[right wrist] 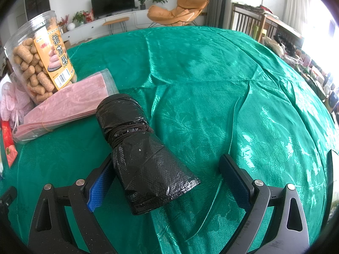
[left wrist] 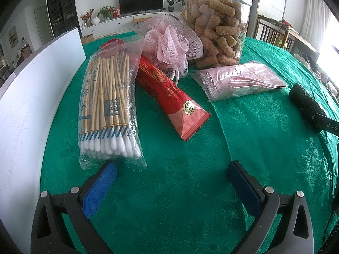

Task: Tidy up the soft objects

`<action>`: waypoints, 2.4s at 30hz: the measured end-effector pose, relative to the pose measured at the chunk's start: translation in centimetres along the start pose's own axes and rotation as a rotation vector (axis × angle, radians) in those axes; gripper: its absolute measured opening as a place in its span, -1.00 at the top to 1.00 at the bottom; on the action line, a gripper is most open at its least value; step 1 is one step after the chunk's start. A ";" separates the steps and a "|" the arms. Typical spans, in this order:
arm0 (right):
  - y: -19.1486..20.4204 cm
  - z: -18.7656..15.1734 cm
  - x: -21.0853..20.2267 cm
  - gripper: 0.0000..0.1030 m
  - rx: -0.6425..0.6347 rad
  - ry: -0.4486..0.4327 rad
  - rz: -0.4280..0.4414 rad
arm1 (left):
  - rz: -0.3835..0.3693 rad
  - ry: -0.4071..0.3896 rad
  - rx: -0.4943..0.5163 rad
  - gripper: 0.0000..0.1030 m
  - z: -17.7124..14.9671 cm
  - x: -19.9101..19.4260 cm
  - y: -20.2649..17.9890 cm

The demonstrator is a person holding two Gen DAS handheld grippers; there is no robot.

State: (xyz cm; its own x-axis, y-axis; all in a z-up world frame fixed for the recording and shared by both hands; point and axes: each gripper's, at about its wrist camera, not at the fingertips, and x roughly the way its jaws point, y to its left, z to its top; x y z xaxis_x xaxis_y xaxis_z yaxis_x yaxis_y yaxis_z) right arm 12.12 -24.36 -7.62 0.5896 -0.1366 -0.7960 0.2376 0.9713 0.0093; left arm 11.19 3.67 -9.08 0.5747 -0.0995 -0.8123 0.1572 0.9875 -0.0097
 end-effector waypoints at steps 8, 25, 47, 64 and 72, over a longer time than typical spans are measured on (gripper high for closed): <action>0.0 0.0 0.0 -0.87 0.000 0.000 0.000 | 0.000 0.000 0.000 -1.00 0.0 0.1 0.1; -0.2 -0.1 -0.1 -0.88 0.003 0.000 0.007 | -0.003 0.002 0.002 -1.00 -0.1 0.0 0.1; -0.2 -0.1 -0.1 -0.88 0.004 0.000 0.007 | 0.090 0.044 -0.091 -0.80 6.7 0.2 6.4; -0.2 -0.1 -0.1 -0.88 0.004 0.000 0.008 | -0.052 0.185 -0.031 -0.19 -1.5 -4.2 3.9; -0.1 -0.1 0.0 -0.88 0.004 0.000 0.007 | 0.009 0.058 -0.019 -0.88 -1.8 -2.4 4.5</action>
State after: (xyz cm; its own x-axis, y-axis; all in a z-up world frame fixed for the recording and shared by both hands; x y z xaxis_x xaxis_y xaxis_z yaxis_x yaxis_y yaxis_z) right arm 11.98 -24.47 -7.64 0.5914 -0.1297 -0.7959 0.2362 0.9715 0.0172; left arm 9.04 8.61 -8.25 0.5287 -0.0837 -0.8446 0.1361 0.9906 -0.0130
